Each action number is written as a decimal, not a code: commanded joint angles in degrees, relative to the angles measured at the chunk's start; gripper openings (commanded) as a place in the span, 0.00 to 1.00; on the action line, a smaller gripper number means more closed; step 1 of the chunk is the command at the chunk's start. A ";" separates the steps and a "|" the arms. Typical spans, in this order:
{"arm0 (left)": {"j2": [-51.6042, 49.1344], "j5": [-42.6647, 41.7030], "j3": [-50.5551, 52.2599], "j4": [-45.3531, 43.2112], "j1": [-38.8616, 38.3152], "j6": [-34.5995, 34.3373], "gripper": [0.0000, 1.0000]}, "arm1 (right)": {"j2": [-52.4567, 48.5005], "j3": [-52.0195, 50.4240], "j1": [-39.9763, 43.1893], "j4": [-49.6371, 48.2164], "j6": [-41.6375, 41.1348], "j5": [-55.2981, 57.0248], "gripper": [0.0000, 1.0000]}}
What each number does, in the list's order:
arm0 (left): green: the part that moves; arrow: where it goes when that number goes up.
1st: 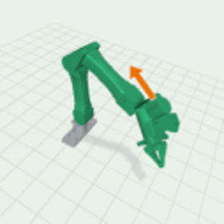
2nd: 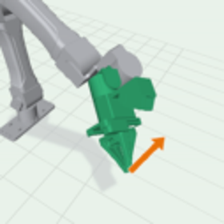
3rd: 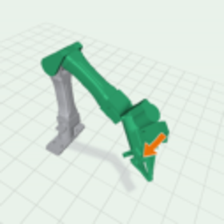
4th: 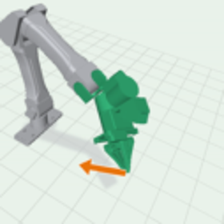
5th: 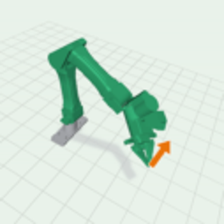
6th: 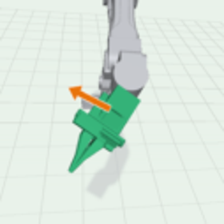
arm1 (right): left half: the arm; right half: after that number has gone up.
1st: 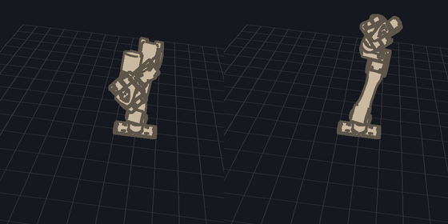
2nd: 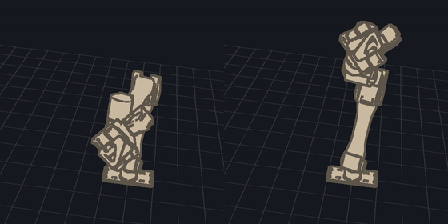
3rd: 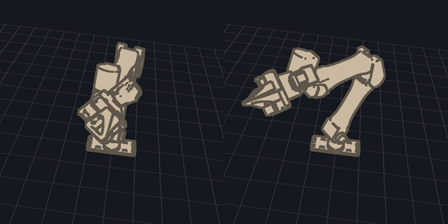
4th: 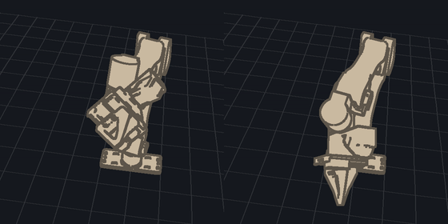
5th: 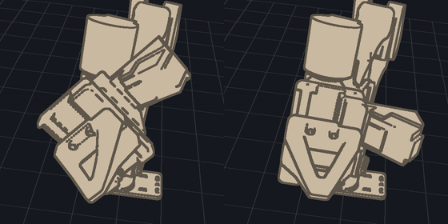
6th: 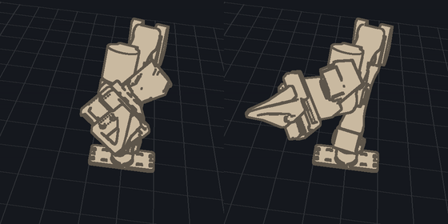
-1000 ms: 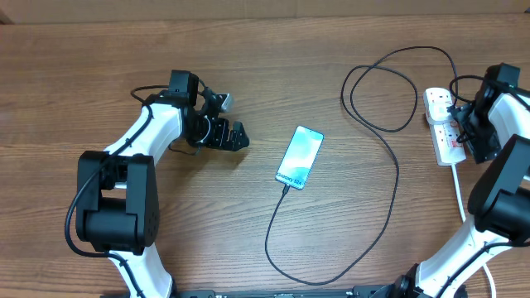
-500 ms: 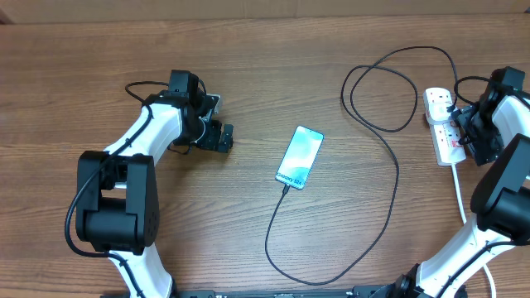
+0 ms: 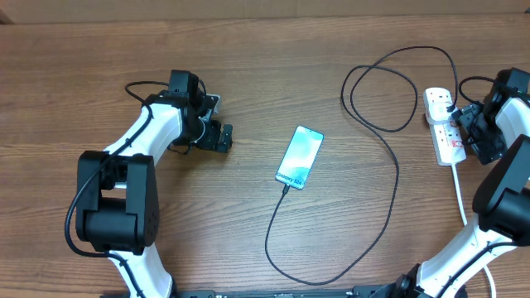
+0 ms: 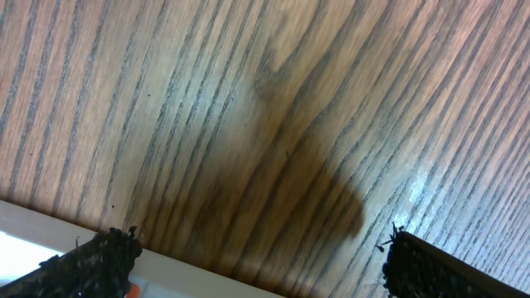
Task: Plug charger to phone and switch on socket
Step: 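Position the right gripper over the power strip's orange switch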
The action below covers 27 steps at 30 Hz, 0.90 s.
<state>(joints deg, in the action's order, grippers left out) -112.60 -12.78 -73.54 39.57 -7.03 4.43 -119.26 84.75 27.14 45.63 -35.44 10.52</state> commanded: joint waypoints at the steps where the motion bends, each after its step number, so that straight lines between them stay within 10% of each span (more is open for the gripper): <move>1: 0.11 0.57 -0.39 0.02 0.24 0.28 1.00 | -0.22 1.22 -1.31 -2.73 -0.07 -5.49 1.00; 27: 0.11 0.57 -0.39 0.02 0.24 0.28 1.00 | 2.84 -0.17 -0.39 -0.87 -0.26 -7.19 1.00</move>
<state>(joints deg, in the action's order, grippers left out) -112.62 -12.78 -73.54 39.57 -7.03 4.43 -118.10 85.80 27.77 44.31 -36.29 5.80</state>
